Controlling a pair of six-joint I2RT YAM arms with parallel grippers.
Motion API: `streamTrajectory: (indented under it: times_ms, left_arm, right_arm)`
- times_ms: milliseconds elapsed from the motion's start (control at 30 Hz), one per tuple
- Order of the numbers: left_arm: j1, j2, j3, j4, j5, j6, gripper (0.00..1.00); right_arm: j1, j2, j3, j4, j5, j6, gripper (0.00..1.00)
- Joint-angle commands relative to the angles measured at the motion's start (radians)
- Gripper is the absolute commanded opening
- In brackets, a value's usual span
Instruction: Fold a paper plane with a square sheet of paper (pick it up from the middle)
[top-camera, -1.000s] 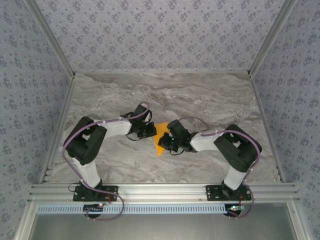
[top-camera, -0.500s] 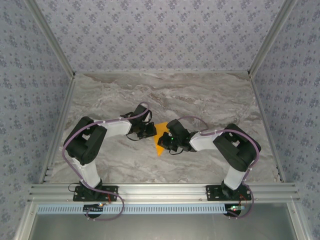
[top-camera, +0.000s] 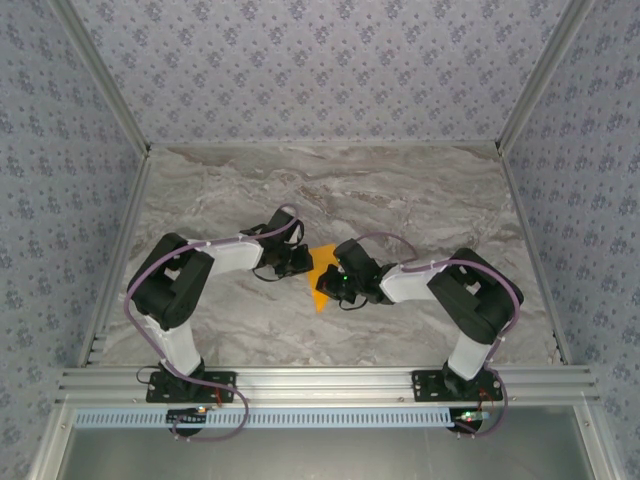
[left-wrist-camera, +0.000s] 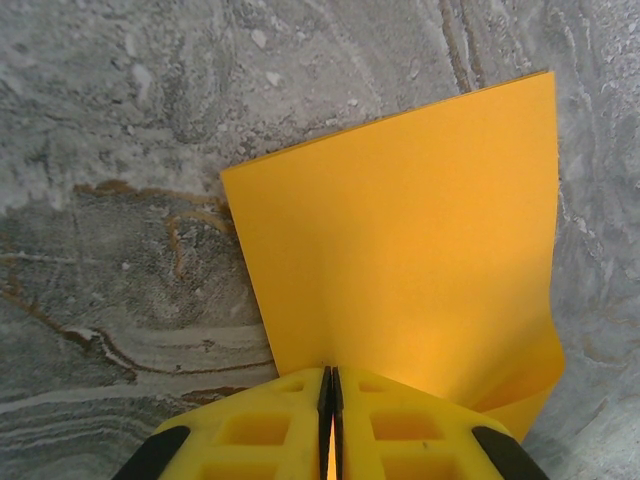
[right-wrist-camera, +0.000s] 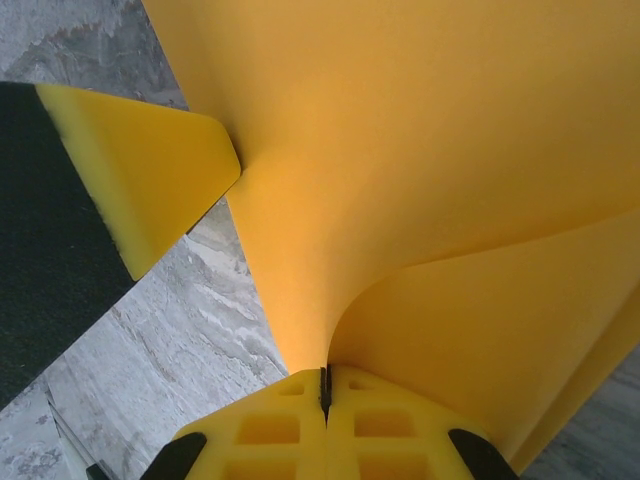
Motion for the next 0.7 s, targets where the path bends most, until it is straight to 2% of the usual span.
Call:
streamTrajectory:
  times_ms: [0, 667]
  left_arm:
    - [-0.008, 0.032, 0.004, -0.043, 0.009, 0.019, 0.14]
    - [-0.007, 0.04, 0.007, -0.047, 0.009, 0.019, 0.14]
  right_arm:
    - [0.006, -0.008, -0.018, -0.049, 0.038, -0.021, 0.01]
    - [0.017, -0.021, -0.029, -0.056, 0.058, -0.023, 0.01]
